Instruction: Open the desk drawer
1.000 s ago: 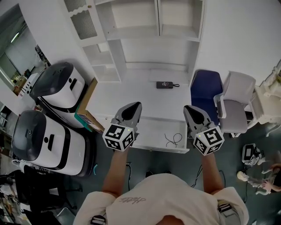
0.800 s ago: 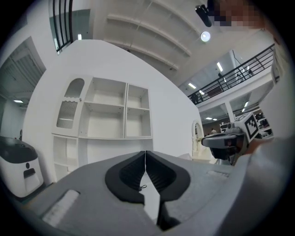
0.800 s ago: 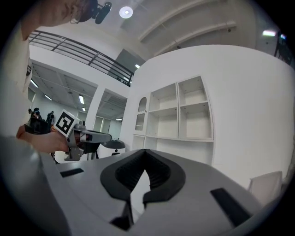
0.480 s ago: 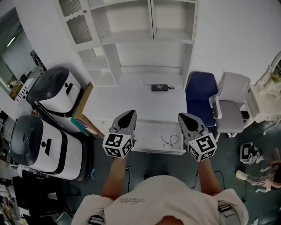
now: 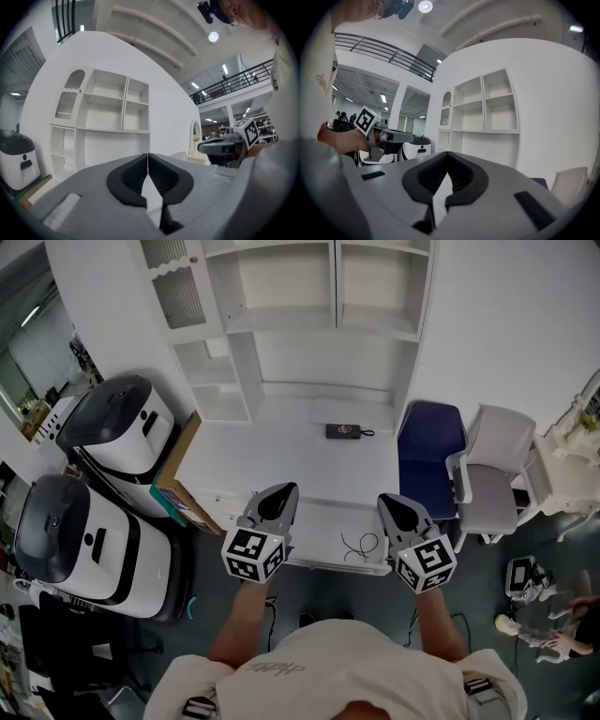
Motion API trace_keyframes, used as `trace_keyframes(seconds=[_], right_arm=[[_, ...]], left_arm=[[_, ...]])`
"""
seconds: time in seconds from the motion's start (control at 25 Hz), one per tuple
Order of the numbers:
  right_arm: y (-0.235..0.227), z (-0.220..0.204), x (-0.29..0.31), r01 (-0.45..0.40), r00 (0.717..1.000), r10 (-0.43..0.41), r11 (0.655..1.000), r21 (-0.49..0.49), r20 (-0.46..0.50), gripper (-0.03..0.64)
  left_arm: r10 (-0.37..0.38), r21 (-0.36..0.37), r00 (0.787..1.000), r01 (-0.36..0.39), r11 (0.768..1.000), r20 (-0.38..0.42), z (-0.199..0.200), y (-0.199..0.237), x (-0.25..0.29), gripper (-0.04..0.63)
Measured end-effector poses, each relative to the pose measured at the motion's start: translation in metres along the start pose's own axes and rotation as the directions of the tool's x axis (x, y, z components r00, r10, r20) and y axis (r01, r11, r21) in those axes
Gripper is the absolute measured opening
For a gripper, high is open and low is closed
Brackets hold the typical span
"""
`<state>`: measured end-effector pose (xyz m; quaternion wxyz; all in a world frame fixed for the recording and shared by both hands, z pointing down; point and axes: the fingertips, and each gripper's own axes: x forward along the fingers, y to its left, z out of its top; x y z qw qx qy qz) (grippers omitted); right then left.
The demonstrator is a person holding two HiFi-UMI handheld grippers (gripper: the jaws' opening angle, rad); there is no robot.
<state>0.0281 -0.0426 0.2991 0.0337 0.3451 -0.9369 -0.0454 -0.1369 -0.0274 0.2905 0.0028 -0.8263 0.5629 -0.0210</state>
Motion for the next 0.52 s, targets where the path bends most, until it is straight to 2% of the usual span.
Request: trace_keyframes(seconds=[0.24, 0.52], right_arm=[[0.004, -0.002, -0.002, 0.000, 1.000, 0.000, 1.000, -0.009, -0.005, 0.002], [0.001, -0.001, 0.001, 0.021, 1.000, -0.021, 1.000, -0.012, -0.002, 0.002]], left_arm=[[-0.009, 0.040, 1.000, 0.009, 0.999, 0.001, 0.006, -0.005, 0.000, 0.017], [-0.022, 0.027, 0.999, 0.023, 0.999, -0.030, -0.009, 0.001, -0.001, 0.017]])
